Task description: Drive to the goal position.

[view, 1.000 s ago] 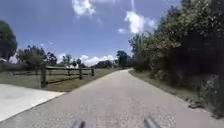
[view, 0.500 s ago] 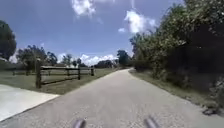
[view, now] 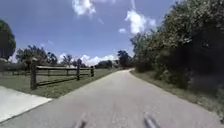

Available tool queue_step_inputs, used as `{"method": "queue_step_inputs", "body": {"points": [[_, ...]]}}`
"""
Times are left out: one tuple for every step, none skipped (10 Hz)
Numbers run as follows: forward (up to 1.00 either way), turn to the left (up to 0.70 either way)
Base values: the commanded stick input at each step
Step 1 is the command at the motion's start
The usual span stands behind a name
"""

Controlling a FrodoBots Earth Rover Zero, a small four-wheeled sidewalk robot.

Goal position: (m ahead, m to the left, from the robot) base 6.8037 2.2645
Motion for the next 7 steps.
{"method": "queue_step_inputs", "body": {"points": [[0.50, 0.00], [0.50, 0.00], [0.50, 0.00], [0.50, 0.00], [0.50, 0.00], [0.50, 0.00], [0.50, 0.00]]}}
